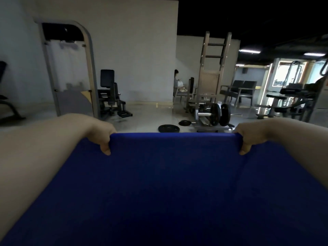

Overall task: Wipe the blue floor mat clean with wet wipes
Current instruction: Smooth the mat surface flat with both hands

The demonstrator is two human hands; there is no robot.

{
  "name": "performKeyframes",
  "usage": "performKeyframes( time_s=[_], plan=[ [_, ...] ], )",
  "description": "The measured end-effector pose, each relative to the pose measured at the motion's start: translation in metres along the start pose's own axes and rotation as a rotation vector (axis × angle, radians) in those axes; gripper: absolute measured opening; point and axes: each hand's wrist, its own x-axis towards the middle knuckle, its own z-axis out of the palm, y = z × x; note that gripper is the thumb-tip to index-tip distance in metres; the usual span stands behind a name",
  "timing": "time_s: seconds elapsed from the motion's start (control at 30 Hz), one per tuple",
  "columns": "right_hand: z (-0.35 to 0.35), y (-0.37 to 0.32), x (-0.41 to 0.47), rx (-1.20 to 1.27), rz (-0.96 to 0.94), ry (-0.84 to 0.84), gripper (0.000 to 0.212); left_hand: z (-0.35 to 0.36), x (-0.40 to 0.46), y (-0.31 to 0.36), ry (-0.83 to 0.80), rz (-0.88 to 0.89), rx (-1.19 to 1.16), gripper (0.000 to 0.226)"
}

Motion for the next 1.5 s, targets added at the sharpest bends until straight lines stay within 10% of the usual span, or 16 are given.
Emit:
performKeyframes(
  time_s=[0.37,1.0,1.3,1.5],
  plan=[
    [0.075,0.016,0.143,0.016,0.006,-0.302,0.033,0.054,0.122,-0.011,-0.224,-0.106,0.019,0.030],
    [0.177,-0.076,0.405,0.287,-0.103,0.336,0.057,0.138,0.336,-0.065,0.428,-0.037,0.166,0.084],
    [0.289,-0.070,0.527,0.230,-0.091,0.422,0.023,0.238,0.445,-0.085,0.282,-0.150,0.104,0.102],
    [0.409,-0.064,0.542,0.240,-0.087,0.583,0.068,0.331,0.502,-0.096,0.219,-0.086,-0.026,0.094]
  ],
)
